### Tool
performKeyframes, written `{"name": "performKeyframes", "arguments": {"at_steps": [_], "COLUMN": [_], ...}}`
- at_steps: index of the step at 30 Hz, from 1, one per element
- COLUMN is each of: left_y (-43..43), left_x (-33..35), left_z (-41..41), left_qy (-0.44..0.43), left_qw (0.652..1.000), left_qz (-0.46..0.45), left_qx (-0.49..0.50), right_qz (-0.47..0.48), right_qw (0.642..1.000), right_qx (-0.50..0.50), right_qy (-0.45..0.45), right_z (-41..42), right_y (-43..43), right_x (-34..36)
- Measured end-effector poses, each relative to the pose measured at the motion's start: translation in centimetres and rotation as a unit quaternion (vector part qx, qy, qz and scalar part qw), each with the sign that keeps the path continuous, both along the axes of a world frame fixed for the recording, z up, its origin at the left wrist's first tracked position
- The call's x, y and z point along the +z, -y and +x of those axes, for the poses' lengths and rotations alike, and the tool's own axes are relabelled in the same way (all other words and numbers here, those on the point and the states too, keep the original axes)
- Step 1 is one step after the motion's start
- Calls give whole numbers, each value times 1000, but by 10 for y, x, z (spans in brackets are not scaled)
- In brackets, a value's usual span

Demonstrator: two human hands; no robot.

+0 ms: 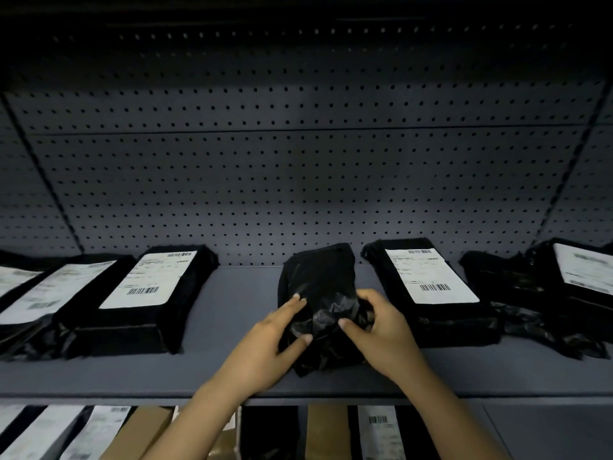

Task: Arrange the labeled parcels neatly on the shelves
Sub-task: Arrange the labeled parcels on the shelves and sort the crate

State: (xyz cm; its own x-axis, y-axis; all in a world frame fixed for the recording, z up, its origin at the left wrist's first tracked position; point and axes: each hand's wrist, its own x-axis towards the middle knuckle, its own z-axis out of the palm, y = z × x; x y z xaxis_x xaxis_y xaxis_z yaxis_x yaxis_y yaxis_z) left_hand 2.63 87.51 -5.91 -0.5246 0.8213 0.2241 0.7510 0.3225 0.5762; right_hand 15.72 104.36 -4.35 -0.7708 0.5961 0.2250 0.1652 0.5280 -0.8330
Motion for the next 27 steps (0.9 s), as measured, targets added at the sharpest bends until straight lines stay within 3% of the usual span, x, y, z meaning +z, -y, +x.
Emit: {"name": "performKeyframes", "arguments": {"at_steps": [5, 9, 18, 24, 27], "left_y": [-3, -4, 27, 62, 70], "left_x": [9, 35, 53, 56, 51], "left_z": [1, 8, -10, -11, -9], "left_qy": [3, 1, -35, 44, 97], "left_qw": [1000, 994, 989, 981, 975], "left_qz": [16, 110, 124, 127, 121], "left_qx": [25, 26, 68, 136, 160], "right_qz": [114, 152, -31, -50, -11], "right_qw": [987, 975, 977, 982, 984], "right_qx": [-18, 23, 178, 183, 176], "right_qy": [-115, -161, -112, -11, 31], "right_z": [-9, -20, -35, -46, -53], "right_y": [-3, 10, 35, 45, 50], "right_x": [16, 30, 34, 24, 18]}}
